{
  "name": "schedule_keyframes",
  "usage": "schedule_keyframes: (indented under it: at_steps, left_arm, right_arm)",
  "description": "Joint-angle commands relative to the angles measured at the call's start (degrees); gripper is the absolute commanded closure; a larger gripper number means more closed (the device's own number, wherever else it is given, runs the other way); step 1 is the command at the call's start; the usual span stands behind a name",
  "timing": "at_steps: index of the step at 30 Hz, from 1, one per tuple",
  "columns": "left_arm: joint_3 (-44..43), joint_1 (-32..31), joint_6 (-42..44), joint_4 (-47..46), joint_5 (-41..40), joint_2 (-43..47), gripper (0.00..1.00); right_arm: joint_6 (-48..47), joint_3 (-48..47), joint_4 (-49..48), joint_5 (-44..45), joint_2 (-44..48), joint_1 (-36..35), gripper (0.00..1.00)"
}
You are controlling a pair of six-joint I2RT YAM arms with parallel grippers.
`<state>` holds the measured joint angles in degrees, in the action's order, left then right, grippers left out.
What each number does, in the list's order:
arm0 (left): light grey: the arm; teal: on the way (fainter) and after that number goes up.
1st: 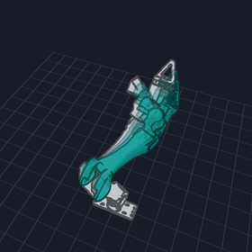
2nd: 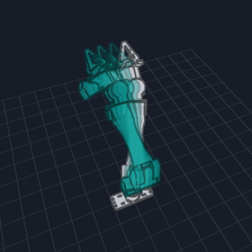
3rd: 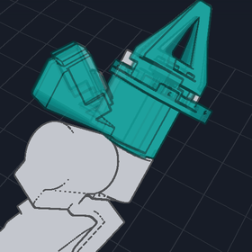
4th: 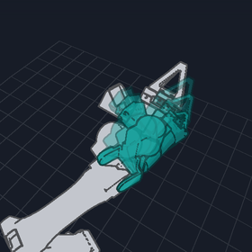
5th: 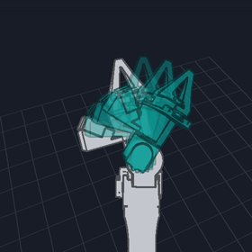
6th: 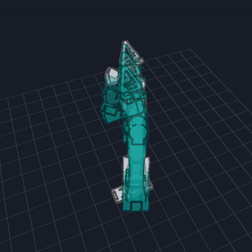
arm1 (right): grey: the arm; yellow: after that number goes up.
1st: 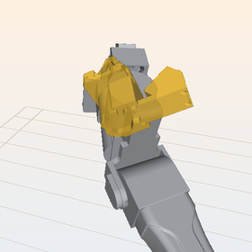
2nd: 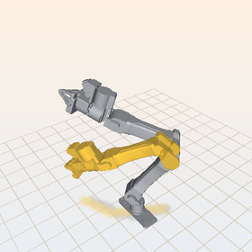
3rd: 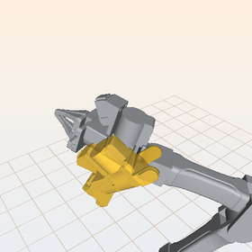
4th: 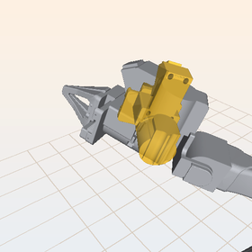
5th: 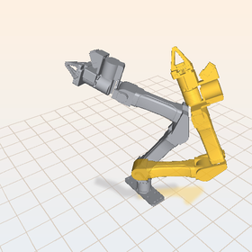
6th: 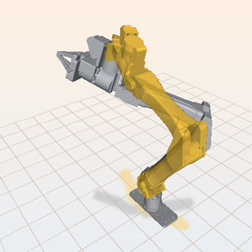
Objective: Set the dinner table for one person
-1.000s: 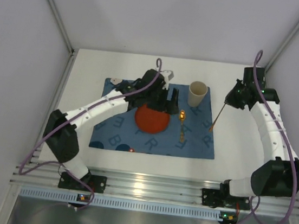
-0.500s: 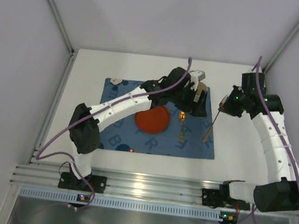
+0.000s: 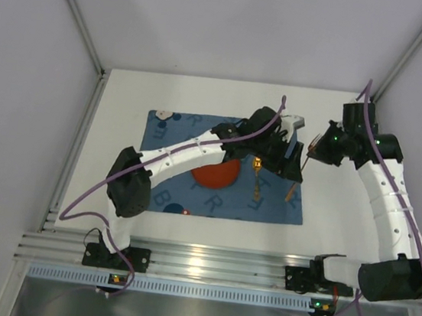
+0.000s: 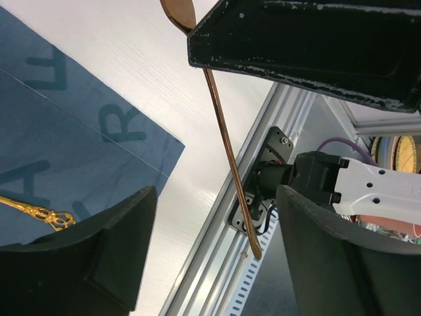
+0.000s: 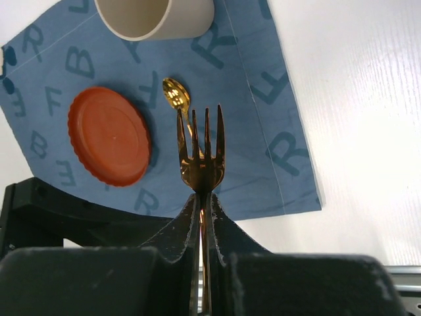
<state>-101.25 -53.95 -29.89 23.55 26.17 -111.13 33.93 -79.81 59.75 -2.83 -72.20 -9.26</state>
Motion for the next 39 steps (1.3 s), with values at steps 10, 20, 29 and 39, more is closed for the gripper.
schedule_keyframes:
  at_steps: [10,20,29,39]
  left_arm:
    - [-3.51,0.08,-2.28,-5.88,4.67,-2.42,0.83]
    - [-1.76,0.6,-0.62,-3.26,1.44,0.81,1.0]
    - [22.31,13.51,0.79,-1.59,-2.18,22.06,1.0]
    - [40.42,35.49,11.33,9.05,-4.64,36.25,1.0]
  right_arm:
    - [2.8,-5.01,0.99,-4.9,2.42,-1.03,1.0]
    - [2.98,-3.06,-1.3,-6.75,2.07,-1.99,0.69]
    - [-1.67,-7.82,1.25,-4.11,1.01,-1.99,0.09]
    - [-3.34,0.27,-1.03,-8.59,2.6,-1.99,0.12]
